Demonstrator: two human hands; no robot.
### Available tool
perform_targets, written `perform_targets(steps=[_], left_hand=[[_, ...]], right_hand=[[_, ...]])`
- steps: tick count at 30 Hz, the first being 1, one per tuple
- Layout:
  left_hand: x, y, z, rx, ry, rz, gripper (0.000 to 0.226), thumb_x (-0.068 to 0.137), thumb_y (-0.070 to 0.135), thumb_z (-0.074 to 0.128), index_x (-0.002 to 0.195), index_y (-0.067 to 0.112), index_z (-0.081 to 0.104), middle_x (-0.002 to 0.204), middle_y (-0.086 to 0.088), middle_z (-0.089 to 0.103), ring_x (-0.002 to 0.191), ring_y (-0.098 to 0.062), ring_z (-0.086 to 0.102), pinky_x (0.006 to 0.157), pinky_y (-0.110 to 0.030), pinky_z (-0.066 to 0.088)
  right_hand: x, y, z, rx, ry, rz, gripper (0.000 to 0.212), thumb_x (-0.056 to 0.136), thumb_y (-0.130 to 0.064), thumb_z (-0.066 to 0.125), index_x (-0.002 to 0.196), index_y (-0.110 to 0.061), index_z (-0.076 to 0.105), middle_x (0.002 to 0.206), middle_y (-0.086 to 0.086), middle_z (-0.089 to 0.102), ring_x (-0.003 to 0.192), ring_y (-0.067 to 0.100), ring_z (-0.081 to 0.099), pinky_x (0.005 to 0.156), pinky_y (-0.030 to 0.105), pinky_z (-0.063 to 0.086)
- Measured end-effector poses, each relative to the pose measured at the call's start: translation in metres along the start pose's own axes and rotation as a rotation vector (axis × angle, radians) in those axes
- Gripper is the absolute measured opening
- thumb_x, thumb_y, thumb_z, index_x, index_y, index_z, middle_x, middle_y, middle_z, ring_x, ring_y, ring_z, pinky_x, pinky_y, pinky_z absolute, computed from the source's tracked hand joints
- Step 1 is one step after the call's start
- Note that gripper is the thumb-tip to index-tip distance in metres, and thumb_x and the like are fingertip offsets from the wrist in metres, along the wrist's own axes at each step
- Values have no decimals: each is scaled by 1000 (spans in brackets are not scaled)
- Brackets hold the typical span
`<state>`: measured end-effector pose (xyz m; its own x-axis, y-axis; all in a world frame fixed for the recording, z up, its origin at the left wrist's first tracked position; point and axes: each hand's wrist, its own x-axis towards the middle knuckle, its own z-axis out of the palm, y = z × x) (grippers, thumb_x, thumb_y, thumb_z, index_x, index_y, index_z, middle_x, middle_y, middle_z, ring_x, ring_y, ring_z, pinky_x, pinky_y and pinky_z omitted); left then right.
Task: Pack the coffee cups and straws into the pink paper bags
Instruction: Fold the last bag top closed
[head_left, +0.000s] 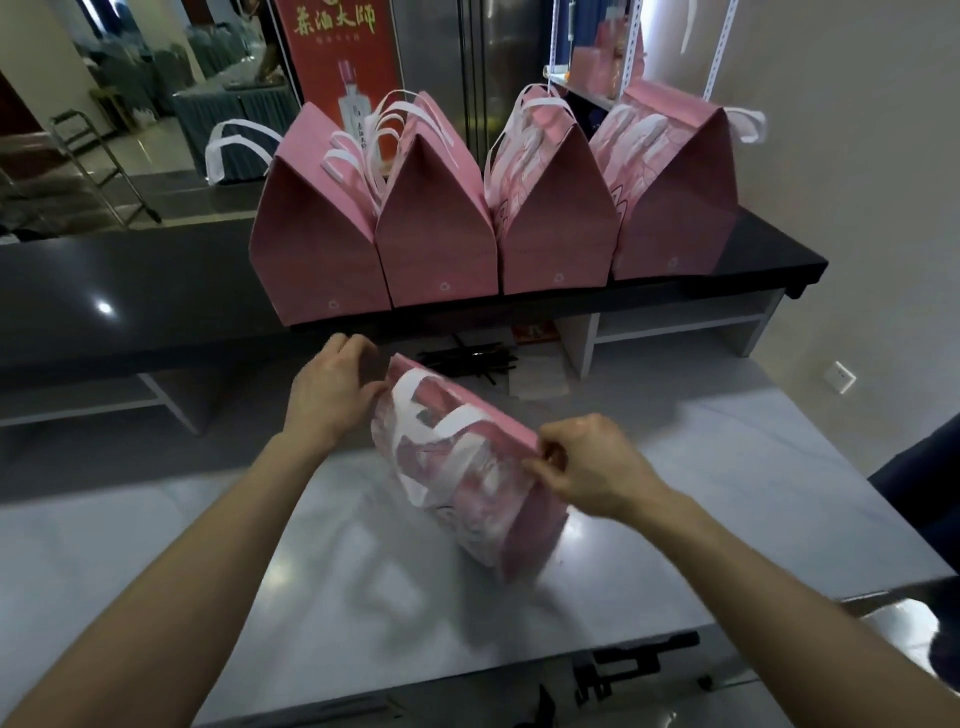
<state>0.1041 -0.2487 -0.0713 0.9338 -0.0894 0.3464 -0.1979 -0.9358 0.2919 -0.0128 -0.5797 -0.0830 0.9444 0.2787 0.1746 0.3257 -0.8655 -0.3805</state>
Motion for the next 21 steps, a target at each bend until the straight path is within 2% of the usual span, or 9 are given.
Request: perform_targets(steps=[5,7,9,11,14,16,17,19,21], left_hand=[[-52,-12,9,-384,-66,-218,12,102,22,74,111,28,70,103,13,74,94,-2,69,93,-37,60],[-83,-12,12,-495,-44,-306,15,108,16,63,115,27,71,109,10,75,99,-8,71,97,-40,61],[-115,-7,15,-719,-77,-407,26,108,11,55,121,27,70,122,5,74,116,-20,71,101,-47,61],[-149,-7,20,-922,-198,-444,50,92,19,62,139,32,61,144,6,66,139,-22,60,108,-48,56],[-194,2,36,-910,-471,-389,120,71,40,90,170,40,22,175,15,28,155,-9,36,114,-45,52],[-208,19,47,-781,-566,-385,151,59,48,106,171,44,5,176,20,10,157,-9,25,118,-52,49],[-211,28,51,-743,-563,-370,156,54,48,109,169,47,3,175,19,11,157,-10,26,119,-52,49],[-210,38,57,-749,-471,-310,145,50,44,111,157,61,14,167,18,31,151,-6,43,115,-41,54],[-209,36,62,-794,-403,-308,137,54,37,110,154,66,20,155,24,47,139,-1,56,104,-32,60]], right_hand=[[-33,-26,19,245,-68,-94,54,77,-79,75,89,-27,72,87,-14,68,81,6,61,75,27,52],[-42,-13,24,279,-29,-46,70,68,-87,77,107,-30,67,104,-18,62,96,4,59,84,26,53],[-53,2,37,301,-48,45,97,60,-92,79,135,-34,56,129,-19,52,115,4,57,97,27,53],[-60,12,54,333,-147,115,129,53,-93,83,159,-43,30,154,-16,34,135,12,52,109,36,52],[-53,23,75,406,-270,145,158,43,-88,90,166,-55,-4,176,-12,5,158,25,32,118,48,45],[-45,24,83,459,-293,147,162,44,-80,95,165,-57,-10,177,-9,12,158,25,34,118,46,46],[-42,22,88,481,-296,130,159,48,-75,98,164,-59,-9,173,-11,25,152,22,42,114,42,49],[-43,16,97,490,-282,96,151,52,-74,97,162,-64,-5,162,-17,42,138,14,55,107,40,55],[-46,9,103,480,-242,106,150,52,-76,95,161,-66,-8,164,-11,38,136,12,53,109,45,54]])
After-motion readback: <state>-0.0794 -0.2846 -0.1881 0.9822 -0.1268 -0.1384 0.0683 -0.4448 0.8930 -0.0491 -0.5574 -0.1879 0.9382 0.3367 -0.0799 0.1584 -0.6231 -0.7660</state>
